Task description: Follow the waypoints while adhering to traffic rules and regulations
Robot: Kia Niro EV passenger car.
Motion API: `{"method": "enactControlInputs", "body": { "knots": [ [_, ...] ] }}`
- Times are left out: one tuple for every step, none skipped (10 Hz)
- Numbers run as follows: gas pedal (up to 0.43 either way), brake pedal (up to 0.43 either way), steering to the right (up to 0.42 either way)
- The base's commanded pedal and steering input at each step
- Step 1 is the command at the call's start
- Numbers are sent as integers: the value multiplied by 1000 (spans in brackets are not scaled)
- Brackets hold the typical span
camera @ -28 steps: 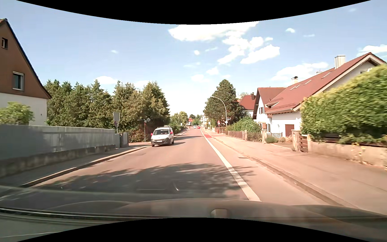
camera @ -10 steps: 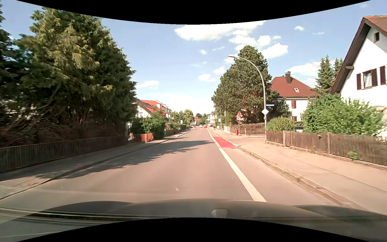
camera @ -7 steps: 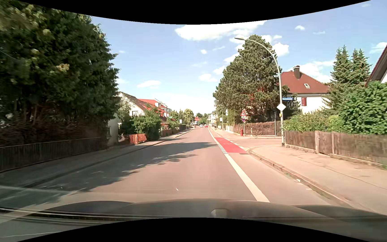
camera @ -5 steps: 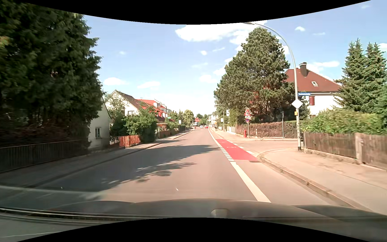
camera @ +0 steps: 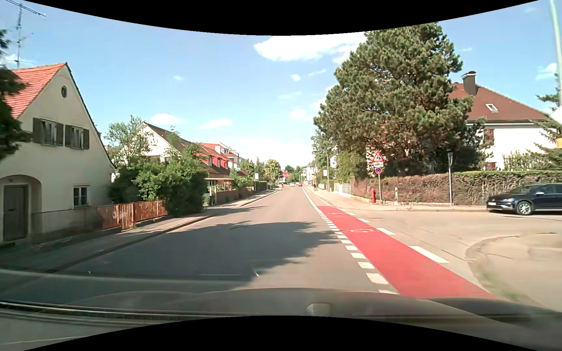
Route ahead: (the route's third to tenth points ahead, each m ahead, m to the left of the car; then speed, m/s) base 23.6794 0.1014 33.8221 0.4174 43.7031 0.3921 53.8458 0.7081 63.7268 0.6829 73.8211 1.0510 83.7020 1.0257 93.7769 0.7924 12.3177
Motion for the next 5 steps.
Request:
{"method": "enactControlInputs", "body": {
  "knots": [
    [67,6,-1],
    [67,6,-1],
    [67,6,0],
    [67,6,-2],
    [67,6,-2]
  ]
}}
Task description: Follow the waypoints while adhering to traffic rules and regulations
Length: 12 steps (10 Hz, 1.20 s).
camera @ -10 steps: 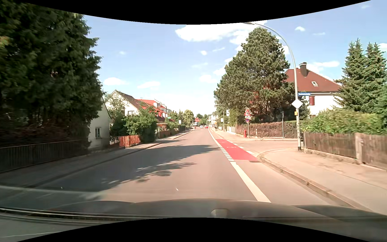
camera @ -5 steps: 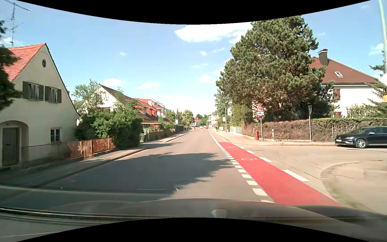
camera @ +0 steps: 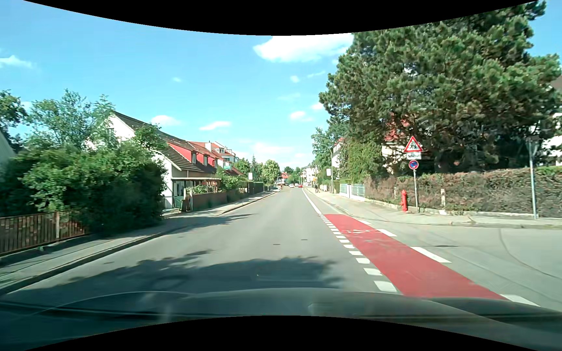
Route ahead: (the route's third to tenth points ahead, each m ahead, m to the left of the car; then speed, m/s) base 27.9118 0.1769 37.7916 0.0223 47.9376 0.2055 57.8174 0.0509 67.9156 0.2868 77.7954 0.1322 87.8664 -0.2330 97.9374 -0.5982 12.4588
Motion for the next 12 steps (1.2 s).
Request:
{"method": "enactControlInputs", "body": {
  "knots": [
    [67,6,-1],
    [67,6,-1],
    [67,6,-1],
    [59,6,-1],
    [39,6,-1],
    [0,6,-1],
    [0,6,-1],
    [0,6,0],
    [0,6,0],
    [0,6,0],
    [0,6,0],
    [0,6,0]
  ]
}}
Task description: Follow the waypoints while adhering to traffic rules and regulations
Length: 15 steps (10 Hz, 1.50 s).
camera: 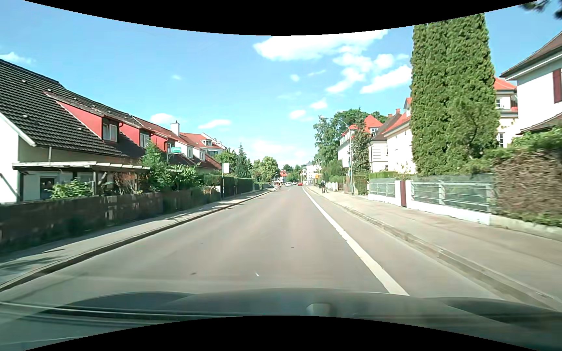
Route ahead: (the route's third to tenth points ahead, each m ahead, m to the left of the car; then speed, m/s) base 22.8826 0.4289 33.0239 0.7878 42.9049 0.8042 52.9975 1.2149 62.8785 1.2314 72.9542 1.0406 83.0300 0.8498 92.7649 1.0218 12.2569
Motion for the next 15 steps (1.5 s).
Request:
{"method": "enactControlInputs", "body": {
  "knots": [
    [0,6,0],
    [8,6,0],
    [8,6,0],
    [8,6,-1],
    [8,6,0],
    [8,6,-1],
    [8,6,-1],
    [0,6,-2],
    [0,6,-3],
    [0,6,-2],
    [0,6,-3],
    [0,6,-2],
    [0,6,-3],
    [0,6,-2],
    [0,6,0]
  ]
}}
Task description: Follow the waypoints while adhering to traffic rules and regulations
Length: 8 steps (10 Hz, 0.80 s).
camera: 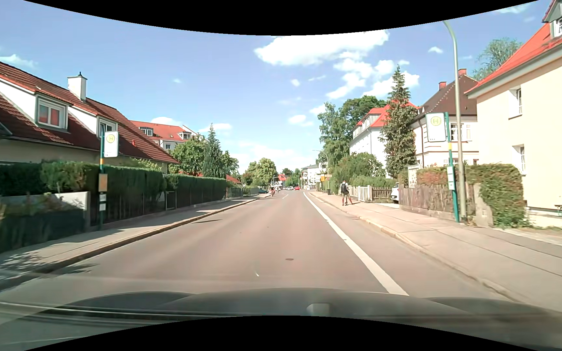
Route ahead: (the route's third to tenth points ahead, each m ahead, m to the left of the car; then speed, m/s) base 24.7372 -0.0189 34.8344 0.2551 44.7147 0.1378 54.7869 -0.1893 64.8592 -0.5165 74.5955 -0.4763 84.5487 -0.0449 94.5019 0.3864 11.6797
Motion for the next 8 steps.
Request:
{"method": "enactControlInputs", "body": {
  "knots": [
    [0,6,2],
    [0,6,3],
    [0,6,3],
    [0,6,3],
    [0,6,-1],
    [0,6,-2],
    [0,6,-1],
    [0,6,-2]
  ]
}}
